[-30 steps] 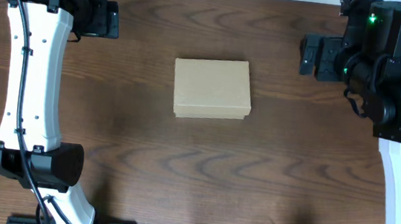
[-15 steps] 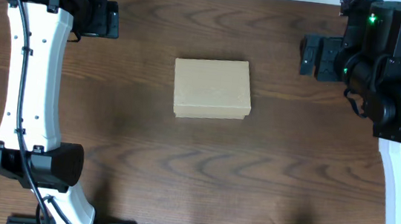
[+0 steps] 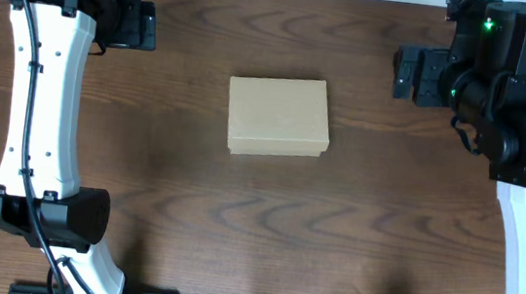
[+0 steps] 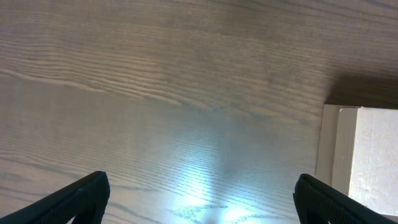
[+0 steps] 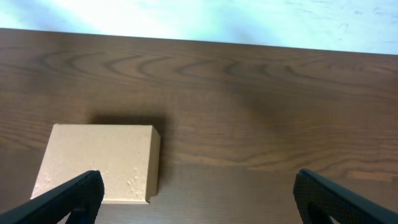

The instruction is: Pack container

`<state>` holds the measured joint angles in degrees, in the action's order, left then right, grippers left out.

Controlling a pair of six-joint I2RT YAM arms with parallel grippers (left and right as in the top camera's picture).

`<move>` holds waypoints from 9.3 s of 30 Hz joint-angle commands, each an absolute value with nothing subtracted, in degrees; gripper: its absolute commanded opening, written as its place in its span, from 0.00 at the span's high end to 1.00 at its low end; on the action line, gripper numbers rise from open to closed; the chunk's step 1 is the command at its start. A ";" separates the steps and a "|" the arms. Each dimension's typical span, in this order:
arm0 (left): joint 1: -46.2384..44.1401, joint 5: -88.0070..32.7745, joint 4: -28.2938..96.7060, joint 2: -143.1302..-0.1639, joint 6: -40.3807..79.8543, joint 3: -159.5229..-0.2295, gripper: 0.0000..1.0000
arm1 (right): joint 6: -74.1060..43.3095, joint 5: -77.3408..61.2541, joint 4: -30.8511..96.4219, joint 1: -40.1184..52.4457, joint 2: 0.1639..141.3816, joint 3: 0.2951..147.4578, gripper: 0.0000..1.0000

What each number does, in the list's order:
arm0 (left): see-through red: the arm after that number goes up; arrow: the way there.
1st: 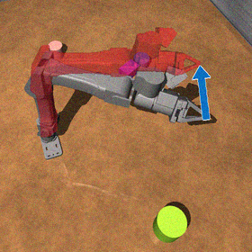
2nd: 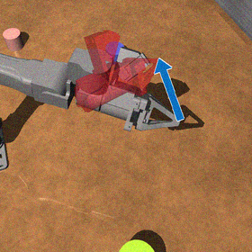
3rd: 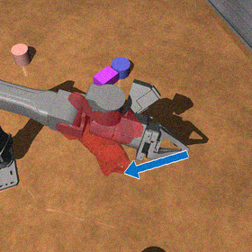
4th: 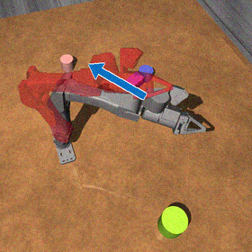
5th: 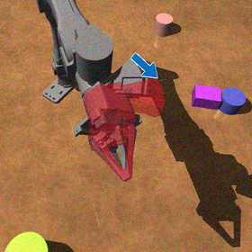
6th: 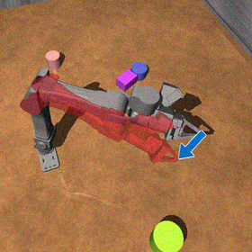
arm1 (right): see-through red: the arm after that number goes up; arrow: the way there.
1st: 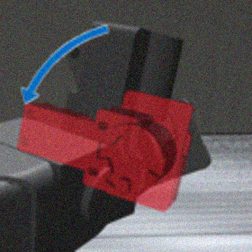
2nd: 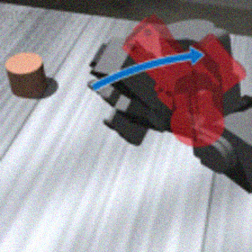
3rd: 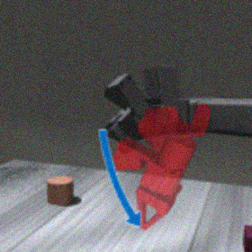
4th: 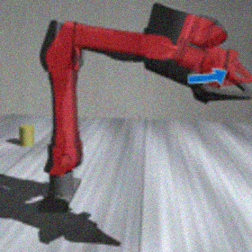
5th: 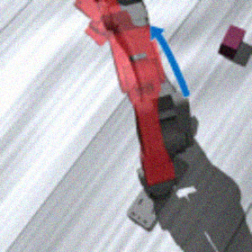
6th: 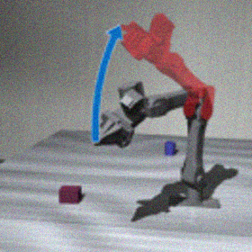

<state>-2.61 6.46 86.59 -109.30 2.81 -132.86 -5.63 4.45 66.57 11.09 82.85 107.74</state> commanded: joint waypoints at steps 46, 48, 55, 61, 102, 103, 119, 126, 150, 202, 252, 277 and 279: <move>-2.22 7.46 86.76 -109.78 2.79 -133.34 0.05 | -5.74 4.05 66.72 10.90 82.19 108.27 0.01; -2.22 7.46 86.76 -109.78 2.81 -133.34 0.05 | -5.74 4.05 66.72 10.90 82.19 108.27 0.01; -2.22 7.46 86.76 -109.78 2.81 -133.34 0.05 | -5.74 4.05 66.72 10.90 82.19 108.27 0.01; -2.22 7.46 86.76 -109.78 2.81 -133.34 0.05 | -5.74 4.05 66.72 10.90 82.19 108.27 0.01; -2.22 7.46 86.76 -109.78 2.81 -133.34 0.05 | -5.74 4.05 66.72 10.90 82.19 108.27 0.01; -2.22 7.46 86.76 -109.78 2.81 -133.34 0.05 | -5.74 4.05 66.72 10.90 82.19 108.27 0.01; -2.22 7.46 86.76 -109.78 2.81 -133.34 0.05 | -9.39 7.81 54.85 10.41 69.28 100.22 0.01; -2.22 7.46 86.76 -109.78 2.81 -133.34 0.05 | -9.41 7.97 44.47 9.76 50.98 82.24 0.01; -2.22 7.46 86.76 -109.78 2.81 -133.34 0.05 | -18.26 7.94 19.92 7.16 10.15 44.62 0.01; -2.22 7.46 86.76 -109.78 2.81 -133.32 0.05 | -21.21 14.83 -4.49 7.05 0.36 2.98 0.01; -2.22 7.46 86.76 -109.78 2.81 -133.34 0.05 | -21.19 14.59 2.81 7.05 0.75 0.32 0.01; -4.21 9.61 74.13 -80.84 0.03 -115.18 0.05 | -21.19 14.59 2.81 7.05 0.75 0.32 0.01; -4.14 9.61 63.83 -73.84 -0.27 -105.93 0.05 | -21.19 14.59 2.81 7.05 0.75 0.32 0.01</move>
<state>-4.29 8.01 70.96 -80.55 1.43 -115.37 -20.45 13.98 2.55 7.84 0.73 0.45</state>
